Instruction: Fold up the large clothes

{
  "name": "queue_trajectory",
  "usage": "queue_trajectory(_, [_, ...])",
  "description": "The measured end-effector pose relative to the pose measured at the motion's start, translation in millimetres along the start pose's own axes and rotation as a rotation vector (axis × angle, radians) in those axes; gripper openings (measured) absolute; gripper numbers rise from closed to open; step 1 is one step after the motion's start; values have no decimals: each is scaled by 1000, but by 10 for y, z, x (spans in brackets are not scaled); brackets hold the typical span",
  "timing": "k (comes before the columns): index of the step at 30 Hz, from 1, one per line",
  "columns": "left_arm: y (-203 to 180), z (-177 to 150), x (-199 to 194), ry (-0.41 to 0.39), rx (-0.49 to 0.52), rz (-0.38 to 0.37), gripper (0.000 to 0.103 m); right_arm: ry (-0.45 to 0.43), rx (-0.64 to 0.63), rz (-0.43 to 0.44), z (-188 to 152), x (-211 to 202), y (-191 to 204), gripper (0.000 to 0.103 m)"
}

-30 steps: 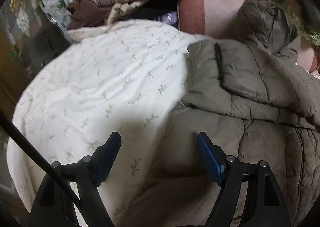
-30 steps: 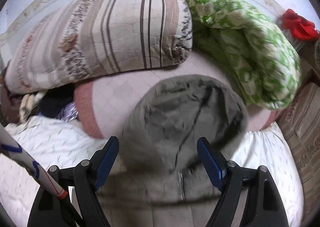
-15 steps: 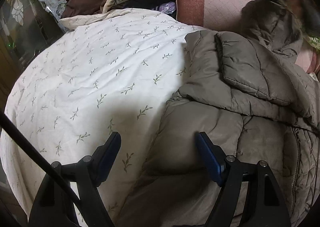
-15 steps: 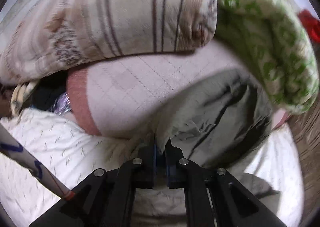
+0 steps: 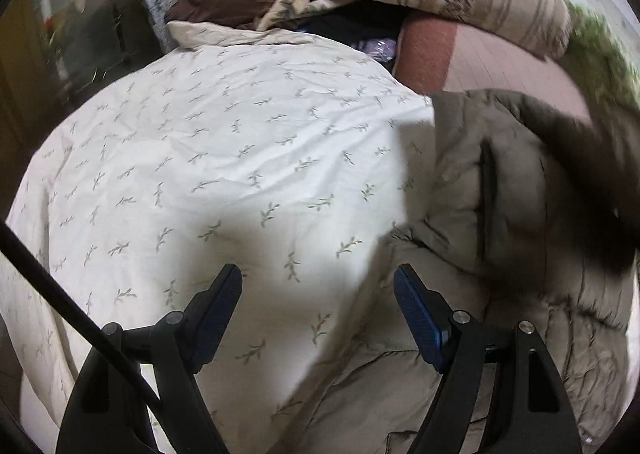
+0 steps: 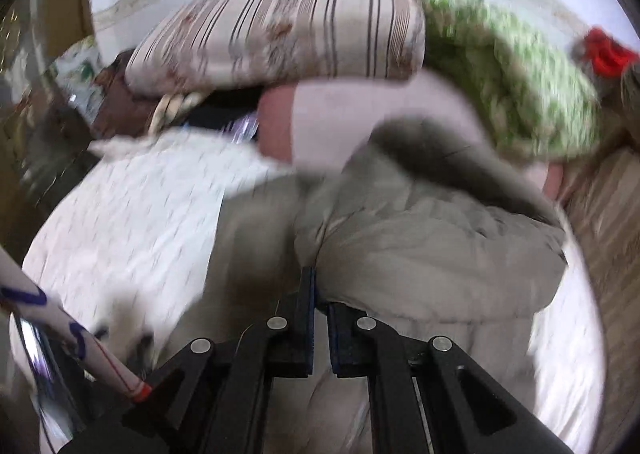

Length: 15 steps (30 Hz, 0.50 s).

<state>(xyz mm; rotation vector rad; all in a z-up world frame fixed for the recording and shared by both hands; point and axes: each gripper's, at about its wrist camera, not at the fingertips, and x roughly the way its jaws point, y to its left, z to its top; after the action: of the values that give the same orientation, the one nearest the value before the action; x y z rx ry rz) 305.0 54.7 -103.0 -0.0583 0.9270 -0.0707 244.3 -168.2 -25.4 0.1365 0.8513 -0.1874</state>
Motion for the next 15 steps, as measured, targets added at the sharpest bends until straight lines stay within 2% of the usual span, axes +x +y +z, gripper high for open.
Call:
queue_trajectory(2, [81, 17, -24, 2, -29, -23, 77, 66, 6, 18, -283, 202, 97, 6])
queue_trajectory(5, [152, 25, -45, -4, -48, -15, 77, 142, 32, 15, -462, 660, 165, 6])
queue_trajectory(9, [201, 32, -25, -7, -60, 2, 77, 194, 45, -17, -433, 1186, 122, 6])
queue_trajectory(12, [217, 37, 41, 16, -65, 3, 77, 198, 92, -19, -360, 1283, 38, 9])
queue_trajectory(14, [218, 33, 45, 24, -64, -5, 77, 182, 115, 13, -331, 1158, -2, 25])
queue_trajectory(15, [213, 31, 34, 22, -62, -7, 77, 170, 107, 20, -343, 1085, 8, 46])
